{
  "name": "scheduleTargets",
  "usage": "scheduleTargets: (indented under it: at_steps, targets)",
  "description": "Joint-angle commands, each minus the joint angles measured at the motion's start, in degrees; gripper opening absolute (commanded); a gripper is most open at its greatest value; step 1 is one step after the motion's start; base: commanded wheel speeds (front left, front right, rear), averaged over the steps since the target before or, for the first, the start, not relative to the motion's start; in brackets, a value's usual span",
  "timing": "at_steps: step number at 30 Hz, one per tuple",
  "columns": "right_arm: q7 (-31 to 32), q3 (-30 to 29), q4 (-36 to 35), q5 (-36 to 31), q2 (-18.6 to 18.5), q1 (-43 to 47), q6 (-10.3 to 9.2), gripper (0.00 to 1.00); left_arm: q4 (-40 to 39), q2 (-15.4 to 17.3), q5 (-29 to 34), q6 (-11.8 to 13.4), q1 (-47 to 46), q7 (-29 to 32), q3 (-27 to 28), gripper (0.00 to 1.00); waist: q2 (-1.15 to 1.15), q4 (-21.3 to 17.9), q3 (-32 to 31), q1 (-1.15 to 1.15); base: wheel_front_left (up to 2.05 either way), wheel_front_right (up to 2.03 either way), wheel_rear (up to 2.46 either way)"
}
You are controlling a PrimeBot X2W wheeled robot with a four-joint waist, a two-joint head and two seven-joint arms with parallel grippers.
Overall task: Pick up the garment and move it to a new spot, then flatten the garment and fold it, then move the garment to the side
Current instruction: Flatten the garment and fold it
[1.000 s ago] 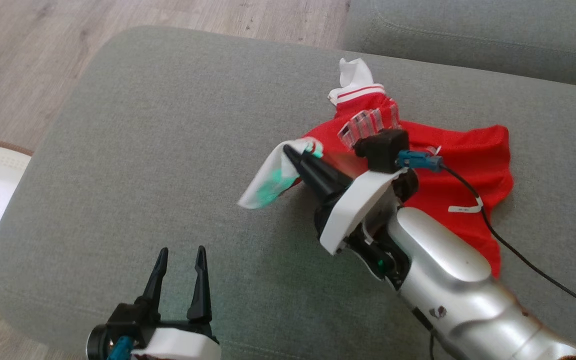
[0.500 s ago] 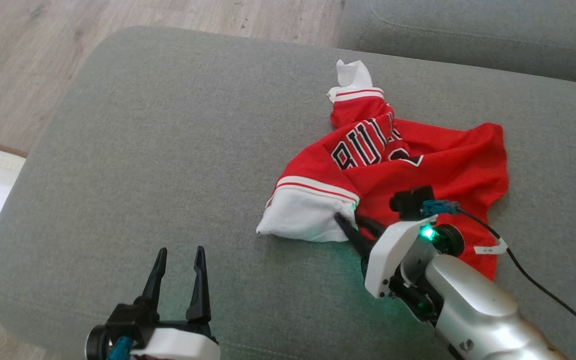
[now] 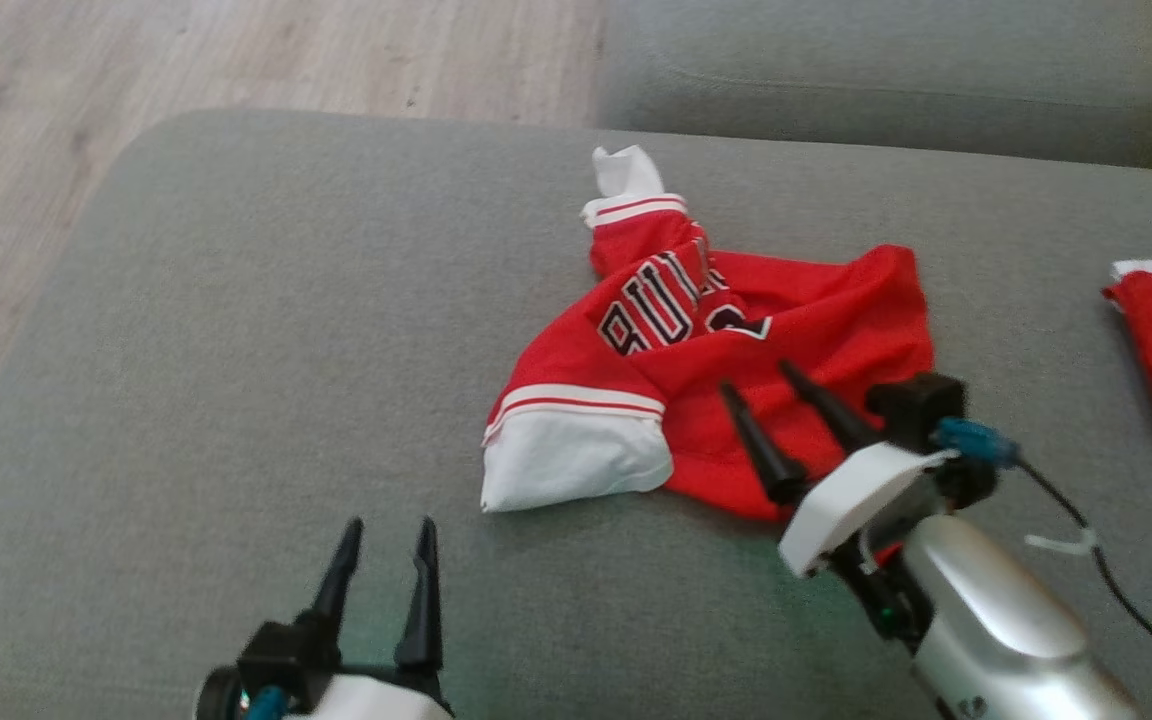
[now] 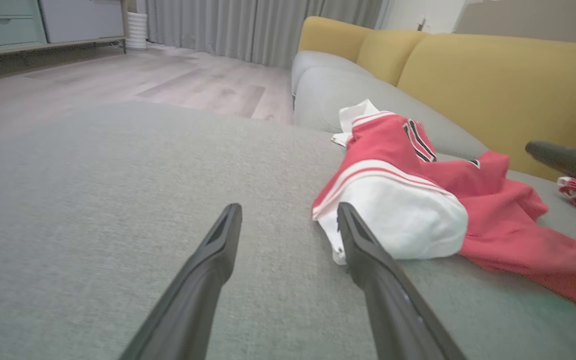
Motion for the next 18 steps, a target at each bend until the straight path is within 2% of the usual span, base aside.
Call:
scheduleTargets:
  at_steps: [1,6,10,18]
  targets:
    - [-1.0,-0.8,-2.4,-1.1,-0.3,-0.3,0.21,1.0,-1.1,0.3,-0.1,-0.3,-0.7,0.1,1.2,1.0,0.0,-1.1,-0.7,0.0,0.0,0.0,0.0]
    - [-0.6,-9.6,-8.9,-8.1,1.5,3.6,0.21,1.0,1.2,0.3,-1.0,-2.4,-0.5,1.9,-0.7,1.0,0.0,-4.0,-0.9,0.0,0.0,0.0,0.0]
    - [2.0,-15.4,-16.1,-13.3,3.7,7.3,0.21,1.0,3.9,0.2,-1.5,-2.9,-1.6,2.6,-1.1,1.0,0.0,-6.5,0.1,0.0,0.0,0.0,0.0]
    - [7.2,-21.7,-28.9,-18.6,6.6,13.6,0.21,1.0,9.8,0.0,-2.9,-3.1,-6.5,2.0,-0.3,1.0,0.0,-10.5,3.2,0.0,0.0,0.0,0.0]
